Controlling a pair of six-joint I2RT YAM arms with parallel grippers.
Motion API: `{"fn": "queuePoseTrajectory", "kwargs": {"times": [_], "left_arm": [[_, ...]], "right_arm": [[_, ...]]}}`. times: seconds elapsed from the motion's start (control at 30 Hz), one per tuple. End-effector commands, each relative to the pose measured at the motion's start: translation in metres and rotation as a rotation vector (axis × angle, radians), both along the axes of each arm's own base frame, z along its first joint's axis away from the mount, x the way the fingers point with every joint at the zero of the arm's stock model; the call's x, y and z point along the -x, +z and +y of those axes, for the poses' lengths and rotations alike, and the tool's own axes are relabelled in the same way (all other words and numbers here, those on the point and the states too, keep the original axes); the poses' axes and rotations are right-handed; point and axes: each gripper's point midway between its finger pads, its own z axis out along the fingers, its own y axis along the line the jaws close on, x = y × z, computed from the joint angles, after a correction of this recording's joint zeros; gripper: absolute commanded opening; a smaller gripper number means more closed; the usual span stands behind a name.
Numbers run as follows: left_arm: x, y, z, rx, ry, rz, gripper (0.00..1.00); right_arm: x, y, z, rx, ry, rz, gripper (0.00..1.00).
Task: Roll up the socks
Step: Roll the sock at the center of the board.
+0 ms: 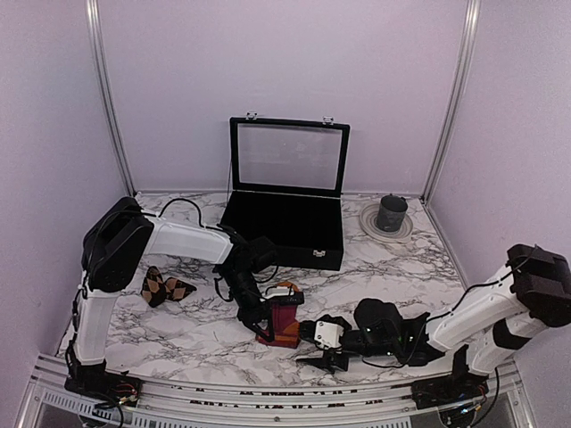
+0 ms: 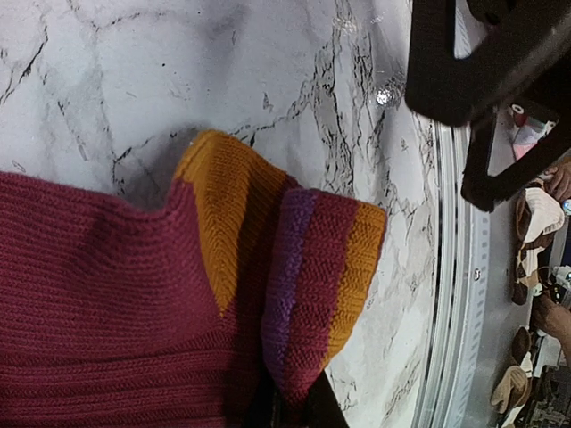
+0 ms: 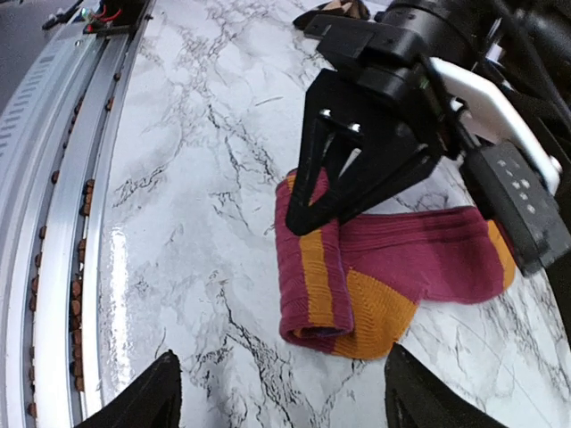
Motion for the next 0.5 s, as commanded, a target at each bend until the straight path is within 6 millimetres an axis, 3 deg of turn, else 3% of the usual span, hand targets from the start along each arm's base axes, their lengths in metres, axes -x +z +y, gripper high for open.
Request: {"fn": "queuePoseTrajectory", "kwargs": {"times": [0.0, 0.23, 0.47], "left_arm": [[0.004, -0.034, 0.022, -0.151, -0.005, 0.017, 0.0], [0.002, -0.036, 0.022, -0.156, -0.019, 0.011, 0.0], [0.003, -0.032, 0.022, -0.136, -0.043, 0.005, 0.12]], "right_arm": [[-0.002, 0.012, 0.038, 0.002, 0.123, -0.136, 0.7], [-0.011, -0.016, 0.055, 0.061, 0.17, -0.127, 0.55], [-0.028, -0.034, 0.048, 0.09, 0.132, -0.05, 0.38]]}}
